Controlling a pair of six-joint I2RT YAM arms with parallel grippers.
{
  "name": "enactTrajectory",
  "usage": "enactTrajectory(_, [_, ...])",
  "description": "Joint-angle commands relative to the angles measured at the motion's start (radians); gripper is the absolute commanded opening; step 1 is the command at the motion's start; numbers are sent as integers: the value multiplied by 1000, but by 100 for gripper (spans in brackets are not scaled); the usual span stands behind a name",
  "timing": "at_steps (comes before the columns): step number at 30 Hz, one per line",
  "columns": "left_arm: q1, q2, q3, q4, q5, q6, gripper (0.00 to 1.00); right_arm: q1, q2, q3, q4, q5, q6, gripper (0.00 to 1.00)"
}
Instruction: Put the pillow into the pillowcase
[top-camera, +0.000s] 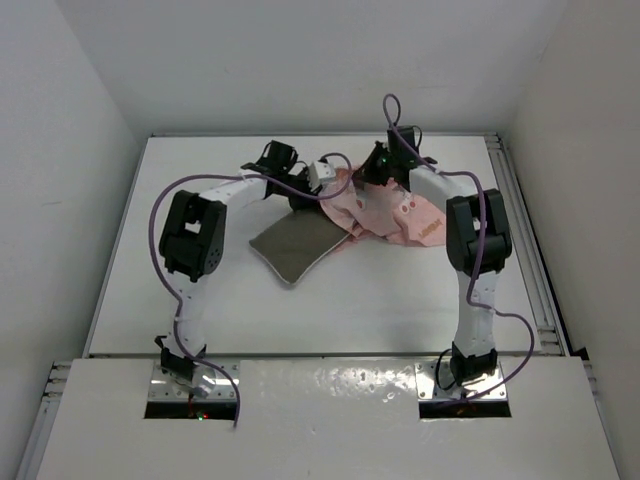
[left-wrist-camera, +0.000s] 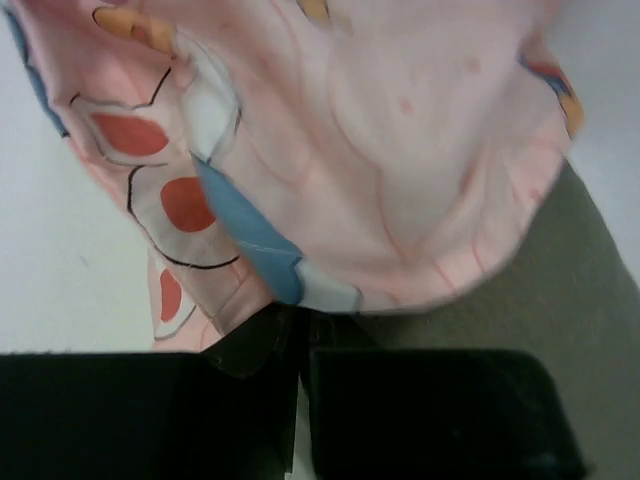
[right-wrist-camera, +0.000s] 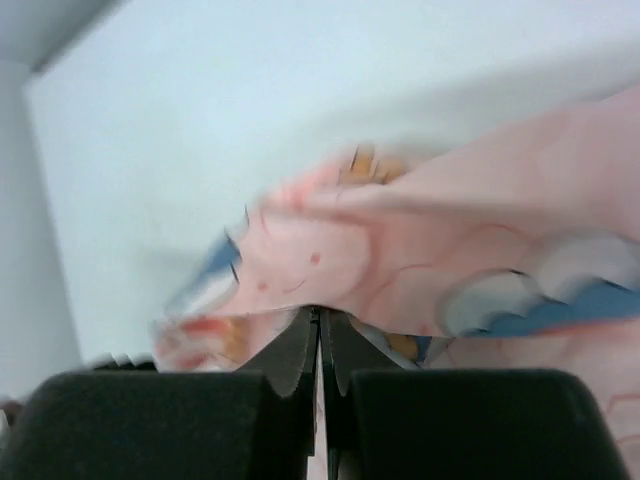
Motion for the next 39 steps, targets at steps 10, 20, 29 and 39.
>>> enactTrajectory(10, [59, -285, -175, -388, -4, -172, 38, -4, -75, -33, 104, -198, -98, 34])
enactTrajectory(20, [186, -356, -288, -195, -209, -190, 64, 126, -477, -485, 9, 12, -241, 99])
enactTrajectory(29, [174, -222, -314, 30, -210, -152, 66, 361, -529, -576, 87, 204, -24, 99])
enactTrajectory(39, [155, -170, -311, 74, -172, -165, 48, 532, -405, -481, 15, 314, 138, 99])
